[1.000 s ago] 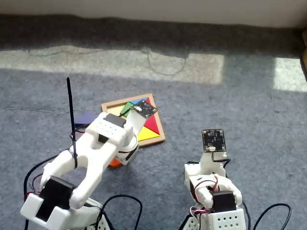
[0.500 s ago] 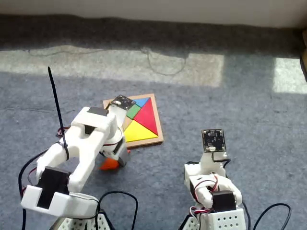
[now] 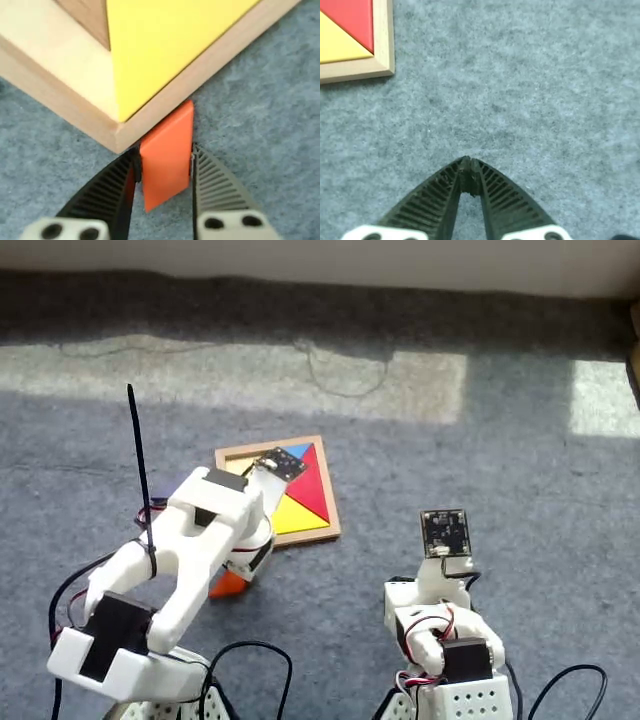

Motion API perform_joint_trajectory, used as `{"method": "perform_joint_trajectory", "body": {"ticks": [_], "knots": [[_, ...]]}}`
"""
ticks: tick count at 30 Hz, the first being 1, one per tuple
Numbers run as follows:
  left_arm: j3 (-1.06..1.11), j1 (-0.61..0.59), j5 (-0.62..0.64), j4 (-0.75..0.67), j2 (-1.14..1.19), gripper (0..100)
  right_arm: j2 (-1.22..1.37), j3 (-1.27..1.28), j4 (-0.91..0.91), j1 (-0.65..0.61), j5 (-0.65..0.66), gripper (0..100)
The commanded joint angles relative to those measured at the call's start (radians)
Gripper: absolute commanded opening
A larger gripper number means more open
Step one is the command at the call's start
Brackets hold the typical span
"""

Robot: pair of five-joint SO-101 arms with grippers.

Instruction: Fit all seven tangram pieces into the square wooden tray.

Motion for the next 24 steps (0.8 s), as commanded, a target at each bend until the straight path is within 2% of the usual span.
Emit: {"method": "perform_joint_trajectory", "body": {"ticks": [1,7,15,20,24], "knots": [[0.004,0.015,-0.005,0.005,-0.01,1,-0.005,0.153,0.004,0.012,-0.006,0.9],[0.033,0.016,-0.005,0.012,-0.125,1,-0.005,0.153,0.004,0.012,-0.006,0.9],[0.133,0.007,0.008,0.006,-0.461,1,-0.005,0.153,0.004,0.012,-0.006,0.9],[0.094,0.007,0.163,0.005,-0.55,1,-0.005,0.153,0.004,0.012,-0.006,0.9],[-0.002,0.008,0.209,0.005,-0.552,1,-0.005,0.153,0.004,0.012,-0.006,0.9]]}}
